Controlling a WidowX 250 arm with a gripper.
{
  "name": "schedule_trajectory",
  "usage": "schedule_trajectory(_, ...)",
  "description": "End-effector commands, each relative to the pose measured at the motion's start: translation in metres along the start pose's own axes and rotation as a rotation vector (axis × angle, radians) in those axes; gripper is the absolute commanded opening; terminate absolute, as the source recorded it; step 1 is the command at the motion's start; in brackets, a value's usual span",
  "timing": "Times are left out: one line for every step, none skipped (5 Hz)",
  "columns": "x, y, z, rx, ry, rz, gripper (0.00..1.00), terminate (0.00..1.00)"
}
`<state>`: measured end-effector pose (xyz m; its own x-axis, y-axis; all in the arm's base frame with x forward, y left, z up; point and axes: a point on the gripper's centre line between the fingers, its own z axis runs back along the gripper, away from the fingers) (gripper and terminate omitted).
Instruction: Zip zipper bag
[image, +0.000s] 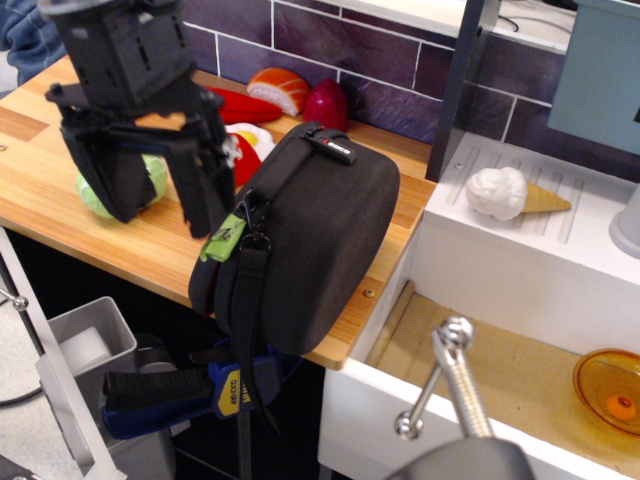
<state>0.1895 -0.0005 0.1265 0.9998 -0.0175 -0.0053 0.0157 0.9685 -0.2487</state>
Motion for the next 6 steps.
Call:
schedule_trajectory(0.001, -0.010, -0.014, 0.076, -0.044, -0.040, 1.00, 0.00)
schedule_trajectory(0.004, -0.011, -0.027, 0.111, -0.067, -0.080, 1.00, 0.00)
schedule_trajectory(0.005, -0.008, -0.032, 0.124, -0.071, -0.096, 1.00, 0.00)
schedule_trajectory(0.010, -0.010, -0.034, 0.125, -0.075, -0.104, 1.00, 0.00)
schedule_trajectory(0.016, -0.012, -0.034, 0.107, -0.073, -0.094, 0.00, 0.00)
schedule_trajectory(0.014, -0.013, -0.033, 0.106, -0.083, -0.095, 0.00, 0.00)
